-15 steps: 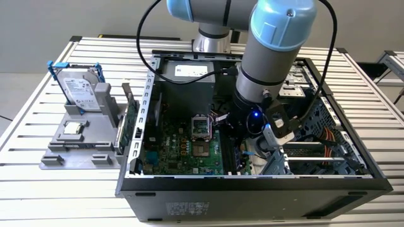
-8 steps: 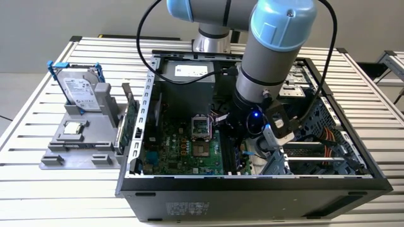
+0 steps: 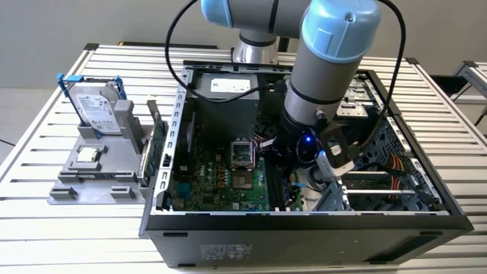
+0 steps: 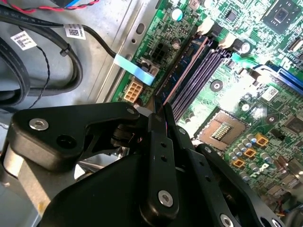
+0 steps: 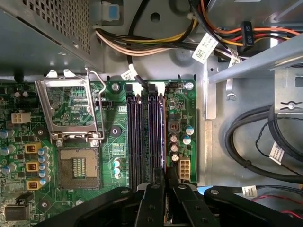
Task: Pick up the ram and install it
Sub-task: 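Insert the ram into the slot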
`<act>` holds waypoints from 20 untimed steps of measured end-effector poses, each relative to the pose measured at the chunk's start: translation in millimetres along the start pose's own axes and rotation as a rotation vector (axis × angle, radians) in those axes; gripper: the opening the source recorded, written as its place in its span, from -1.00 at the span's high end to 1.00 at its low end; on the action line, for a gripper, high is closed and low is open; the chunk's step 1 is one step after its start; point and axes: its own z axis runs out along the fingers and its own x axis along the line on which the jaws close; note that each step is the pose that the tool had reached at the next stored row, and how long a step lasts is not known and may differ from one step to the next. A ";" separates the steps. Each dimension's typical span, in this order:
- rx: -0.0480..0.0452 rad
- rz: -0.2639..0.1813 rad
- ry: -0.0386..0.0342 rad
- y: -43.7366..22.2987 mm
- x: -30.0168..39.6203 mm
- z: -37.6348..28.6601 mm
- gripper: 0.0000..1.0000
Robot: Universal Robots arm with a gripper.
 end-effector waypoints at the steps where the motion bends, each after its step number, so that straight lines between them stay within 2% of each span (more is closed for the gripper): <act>1: 0.0015 0.002 0.0000 0.1 0.0 0.6 1.00; 5: 0.0059 0.008 -0.0001 0.0 0.1 2.0 1.00; 16: 0.0087 0.008 -0.0004 0.5 0.1 4.2 1.00; 17: 0.0104 0.008 -0.0005 0.2 0.1 3.9 -1.00; 19: 0.0085 0.008 -0.0003 0.3 0.2 4.1 -1.00; 20: 0.0068 0.008 -0.0004 0.4 0.1 1.6 -1.00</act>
